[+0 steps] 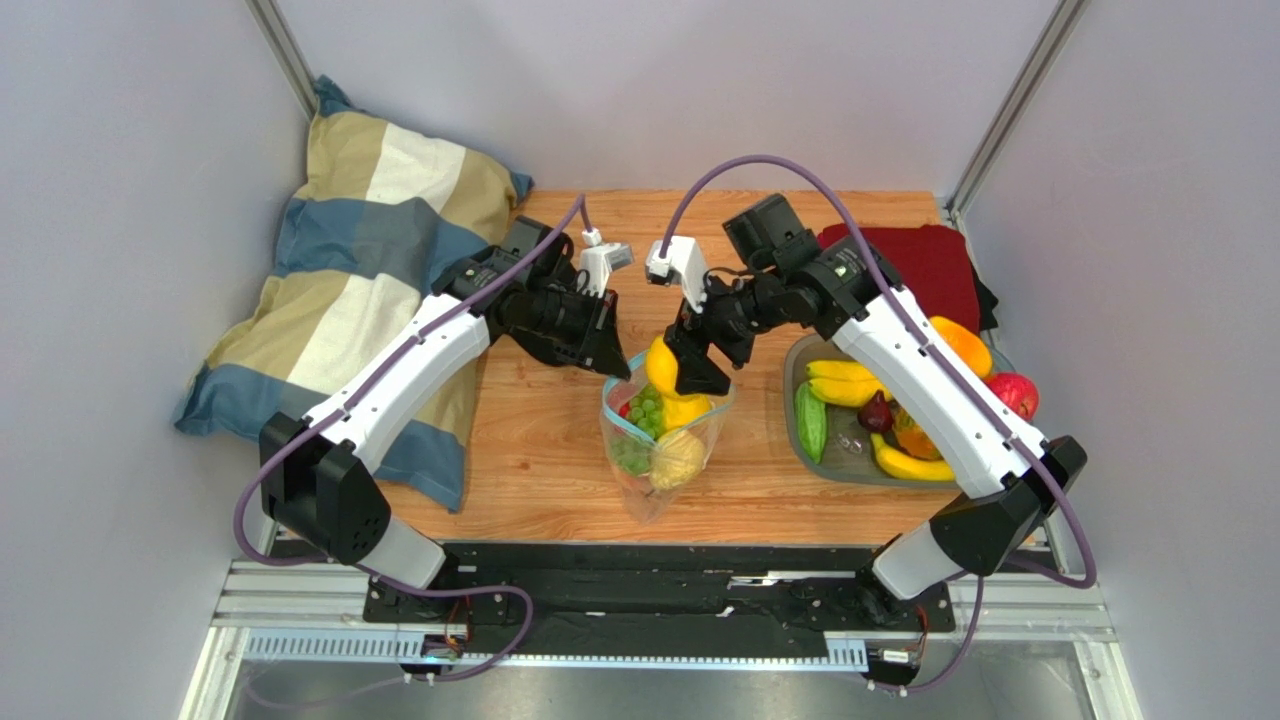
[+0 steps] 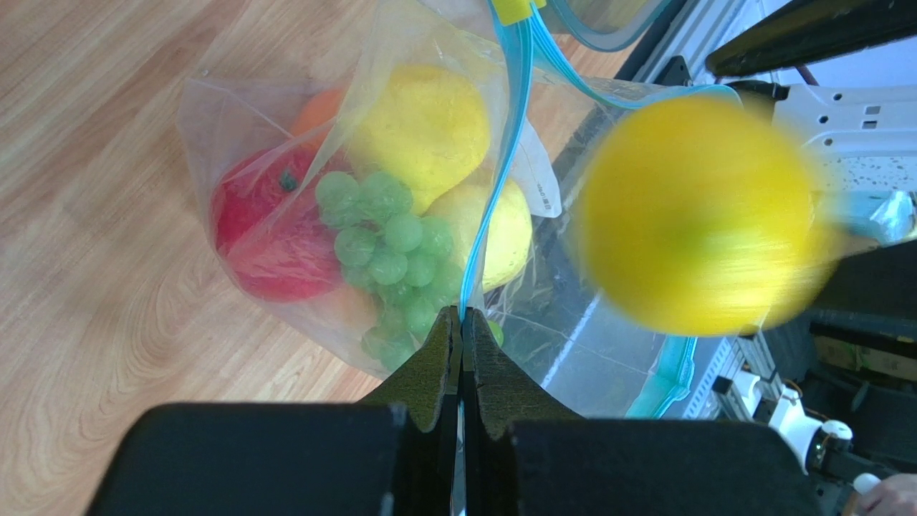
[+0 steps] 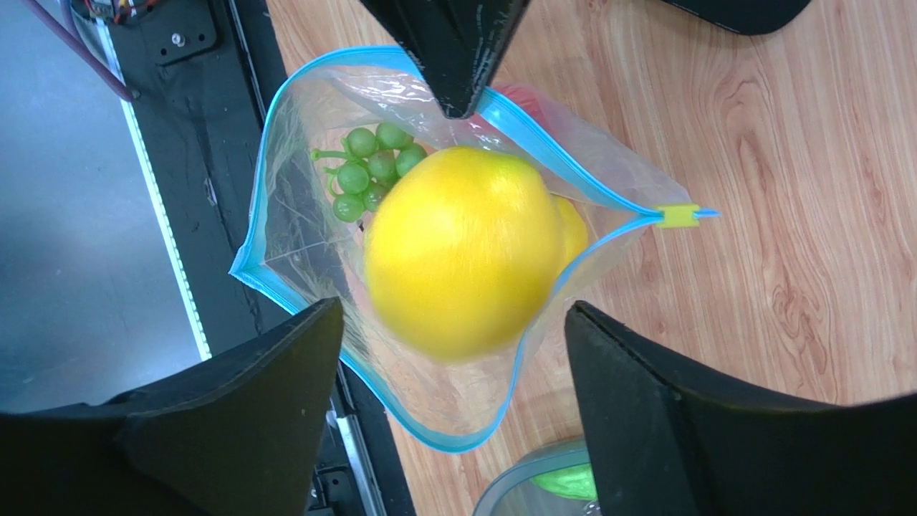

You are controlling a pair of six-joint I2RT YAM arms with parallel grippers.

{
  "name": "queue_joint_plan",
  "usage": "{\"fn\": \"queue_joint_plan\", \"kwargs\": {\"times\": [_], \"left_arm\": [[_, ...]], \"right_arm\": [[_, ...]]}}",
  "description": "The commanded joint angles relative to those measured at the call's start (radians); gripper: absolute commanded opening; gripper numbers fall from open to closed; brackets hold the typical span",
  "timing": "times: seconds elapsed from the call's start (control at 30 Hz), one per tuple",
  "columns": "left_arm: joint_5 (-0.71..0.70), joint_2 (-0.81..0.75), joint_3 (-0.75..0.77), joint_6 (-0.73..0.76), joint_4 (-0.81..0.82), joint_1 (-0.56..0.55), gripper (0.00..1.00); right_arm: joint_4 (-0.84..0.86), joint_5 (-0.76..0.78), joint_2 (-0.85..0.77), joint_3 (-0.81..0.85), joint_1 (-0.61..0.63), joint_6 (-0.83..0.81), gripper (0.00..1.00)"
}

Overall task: Place the food in the zip-top bag and seal the zipper
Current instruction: Place the fake fruit in the zipper food storage bag, then zip the zipper food storage bag at the center of the board.

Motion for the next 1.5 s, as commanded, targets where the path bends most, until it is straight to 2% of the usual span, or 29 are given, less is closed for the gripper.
{"fn": "queue_joint_plan", "kwargs": {"times": [0.0, 0.17, 0.37, 0.43, 0.47, 0.5, 0.57, 0.6, 0.67, 0.73, 0.83, 0.87, 0.97, 1.07, 1.17, 1.27, 1.3, 1.37, 1.4, 1.47], "left_arm": [[0.018, -0.023, 0.041, 0.004, -0.001, 0.006, 0.00], [0.022, -0.023, 0.039, 0.006, -0.004, 0.006, 0.00], [0.022, -0.023, 0.044, 0.006, -0.002, 0.006, 0.00], [0.022, -0.023, 0.046, 0.004, -0.002, 0.006, 0.00], [0.020, -0.023, 0.049, 0.004, -0.001, 0.006, 0.00], [0.018, -0.020, 0.049, 0.006, -0.002, 0.006, 0.00], [0.020, -0.010, 0.062, 0.005, -0.001, 0.006, 0.00], [0.028, -0.003, 0.069, 0.001, -0.001, 0.006, 0.00], [0.040, 0.017, 0.092, -0.005, -0.004, 0.003, 0.00], [0.054, 0.036, 0.119, -0.008, -0.005, 0.000, 0.00], [0.078, 0.066, 0.154, -0.014, -0.002, -0.011, 0.00], [0.087, 0.073, 0.164, -0.018, -0.004, -0.020, 0.00], [0.132, 0.105, 0.187, -0.034, 0.004, -0.037, 0.00], [0.192, 0.124, 0.178, -0.058, 0.022, -0.049, 0.01], [0.235, 0.132, 0.156, -0.060, 0.028, -0.051, 0.08], [0.259, 0.126, 0.129, -0.046, 0.028, -0.051, 0.20], [0.282, 0.124, 0.122, -0.035, 0.019, -0.051, 0.31], [0.296, 0.115, 0.112, 0.001, 0.007, -0.051, 0.43], [0.290, 0.103, 0.110, 0.018, -0.008, -0.051, 0.56], [0.270, 0.086, 0.105, 0.040, -0.019, -0.051, 0.68]], "right_arm": [[0.056, 0.053, -0.025, -0.014, 0.014, -0.001, 0.84], [0.059, 0.096, -0.073, -0.045, -0.013, 0.006, 0.88], [0.033, 0.115, -0.097, -0.146, -0.082, 0.035, 0.81], [0.022, 0.094, -0.094, -0.180, -0.090, 0.045, 0.69], [0.002, 0.075, -0.091, -0.191, -0.098, 0.046, 0.57], [-0.007, 0.054, -0.086, -0.197, -0.098, 0.046, 0.36], [-0.031, -0.015, -0.071, -0.209, -0.102, 0.051, 0.21], [-0.044, -0.047, -0.065, -0.208, -0.105, 0.052, 0.00], [-0.073, -0.190, -0.063, -0.186, -0.130, 0.069, 0.00], [-0.026, -0.317, -0.089, -0.200, -0.144, 0.129, 0.00], [0.206, -0.377, -0.190, -0.286, -0.145, 0.351, 0.00], [0.367, -0.375, -0.217, -0.356, -0.142, 0.512, 0.00], [0.653, -0.313, -0.319, -0.497, -0.116, 0.728, 0.00], [0.682, -0.218, -0.335, -0.546, -0.066, 0.740, 0.00], [0.680, -0.123, -0.323, -0.599, -0.055, 0.767, 0.00], [0.711, -0.043, -0.344, -0.643, -0.055, 0.784, 0.00], [0.717, -0.025, -0.352, -0.652, -0.055, 0.789, 0.00], [0.717, 0.003, -0.367, -0.666, -0.055, 0.787, 0.00], [0.713, 0.013, -0.372, -0.669, -0.056, 0.786, 0.00], [0.711, 0.050, -0.389, -0.682, -0.056, 0.781, 0.00]]}}
